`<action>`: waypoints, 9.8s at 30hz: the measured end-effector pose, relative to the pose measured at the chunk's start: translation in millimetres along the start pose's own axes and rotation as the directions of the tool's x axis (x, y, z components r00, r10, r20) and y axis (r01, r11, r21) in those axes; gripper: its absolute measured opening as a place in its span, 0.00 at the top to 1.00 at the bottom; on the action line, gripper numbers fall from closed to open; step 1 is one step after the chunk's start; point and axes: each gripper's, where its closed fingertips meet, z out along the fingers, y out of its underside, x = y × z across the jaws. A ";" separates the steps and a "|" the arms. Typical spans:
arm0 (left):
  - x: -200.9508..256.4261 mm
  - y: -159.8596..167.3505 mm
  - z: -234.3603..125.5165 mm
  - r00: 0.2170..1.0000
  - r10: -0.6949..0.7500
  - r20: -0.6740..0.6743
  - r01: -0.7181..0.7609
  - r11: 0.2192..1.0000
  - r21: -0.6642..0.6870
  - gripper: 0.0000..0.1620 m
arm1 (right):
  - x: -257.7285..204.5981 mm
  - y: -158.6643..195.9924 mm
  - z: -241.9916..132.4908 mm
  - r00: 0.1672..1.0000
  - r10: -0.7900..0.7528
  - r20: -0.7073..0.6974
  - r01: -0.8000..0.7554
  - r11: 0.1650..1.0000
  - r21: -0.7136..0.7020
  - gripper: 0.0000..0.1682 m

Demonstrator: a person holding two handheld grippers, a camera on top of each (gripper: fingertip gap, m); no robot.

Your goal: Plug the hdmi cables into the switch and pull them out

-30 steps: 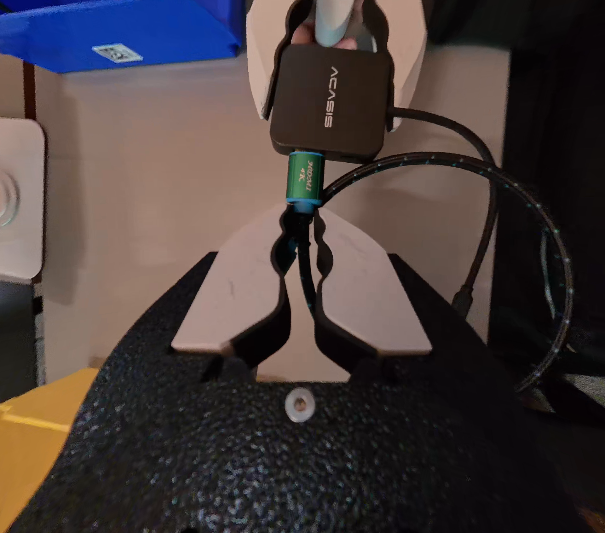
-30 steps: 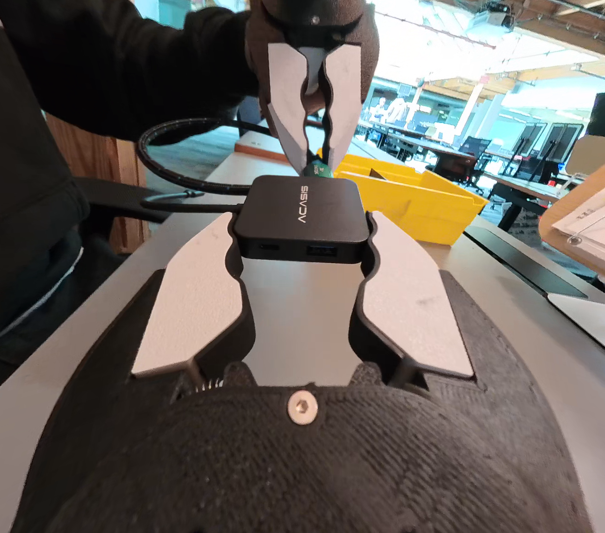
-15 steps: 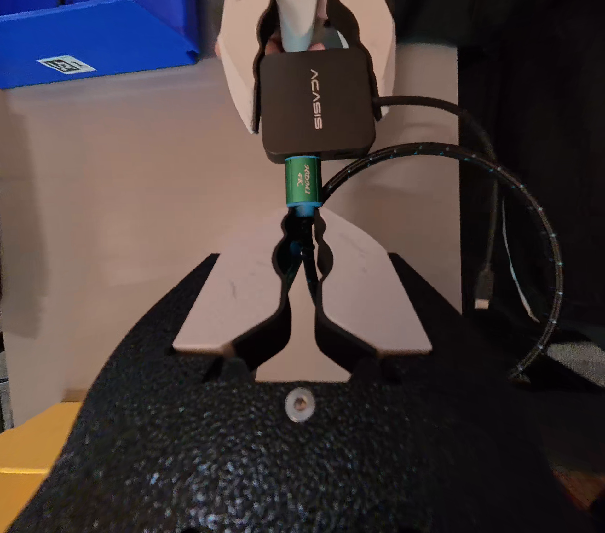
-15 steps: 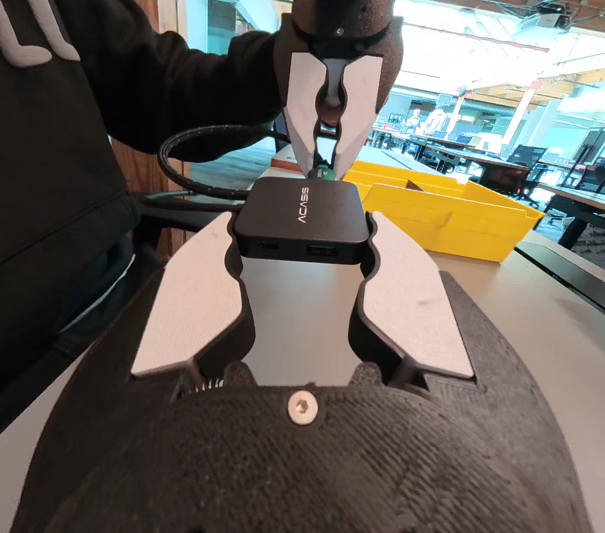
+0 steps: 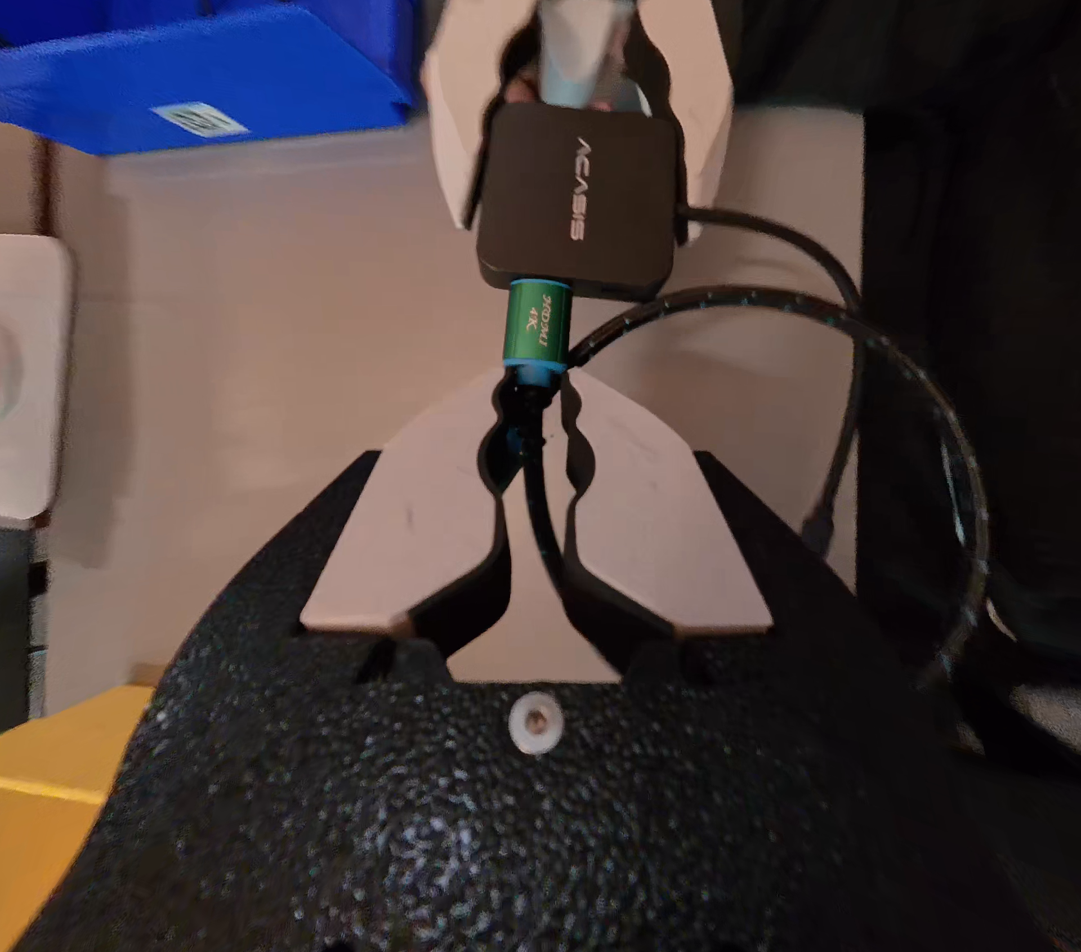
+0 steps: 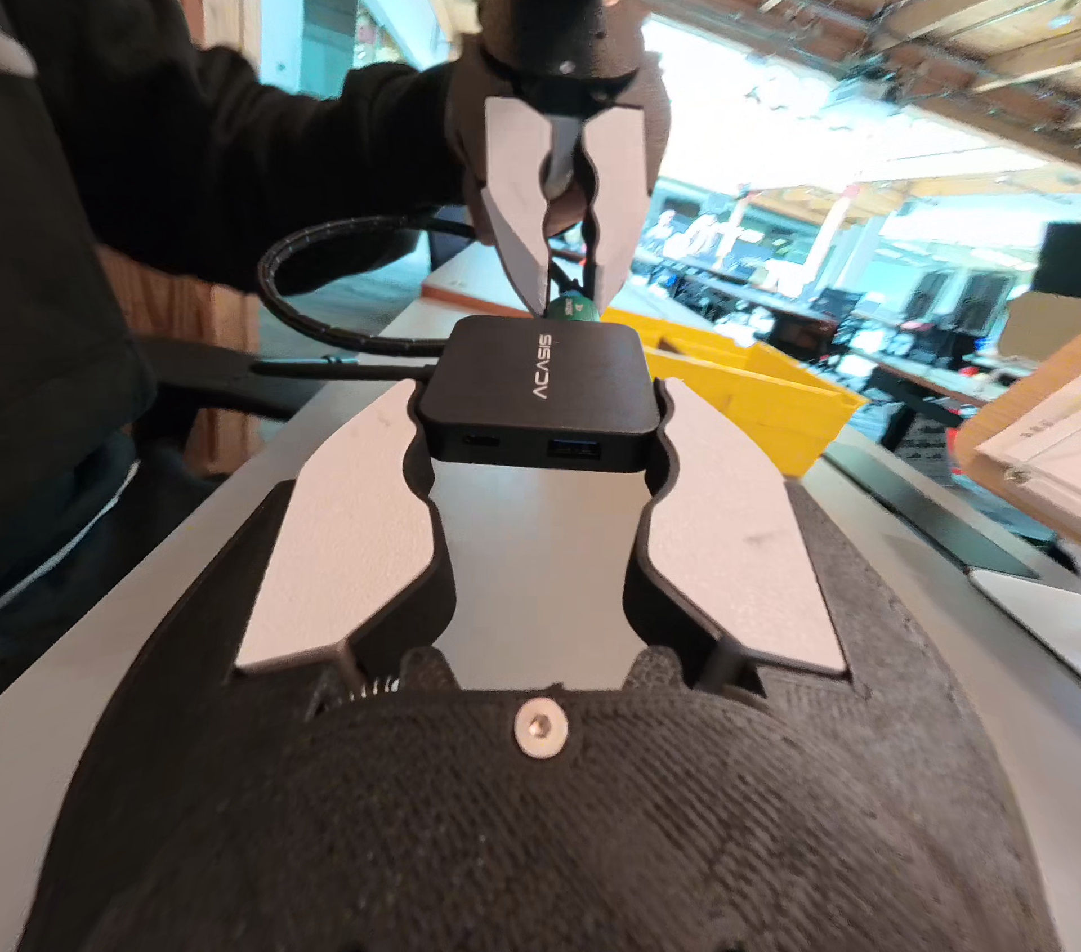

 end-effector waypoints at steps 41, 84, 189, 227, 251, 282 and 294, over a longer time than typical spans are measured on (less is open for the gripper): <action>-130.8 -95.3 163.4 0.664 -0.710 0.237 0.497 0.655 0.569 0.40 | 146.2 -51.6 -260.1 0.083 -0.225 -0.971 -0.240 0.941 -0.238 0.48; -47.1 168.5 -29.4 0.449 -0.660 0.602 0.275 0.744 0.610 0.98 | 177.9 156.6 232.8 0.704 0.132 -0.698 -0.700 0.295 -0.650 0.53; -245.1 225.8 -106.3 0.614 0.532 0.583 -0.126 0.795 -0.593 0.60 | 111.0 -14.6 -183.6 0.576 -0.463 -0.674 -0.255 0.681 -0.687 0.44; -205.2 56.9 -396.9 -0.217 0.250 0.944 -0.069 0.960 -0.271 0.87 | 99.5 -21.6 -172.6 0.623 -0.207 -0.755 -0.290 0.835 -0.468 0.49; -38.2 -103.2 -42.1 -0.258 0.649 0.716 -0.833 0.225 -0.505 0.88 | 42.2 -79.8 -17.6 0.571 0.821 0.012 -0.786 0.542 0.297 0.68; -32.3 -37.2 -16.6 0.637 -0.517 0.572 -0.153 0.643 0.751 0.87 | 69.7 -56.0 -11.2 0.303 0.952 0.046 -0.636 0.166 0.754 0.88; -25.5 -31.6 -25.0 0.686 -0.461 0.562 -0.267 0.559 0.785 0.80 | 72.0 -41.1 -8.5 0.263 0.964 0.042 -0.645 0.143 0.751 0.88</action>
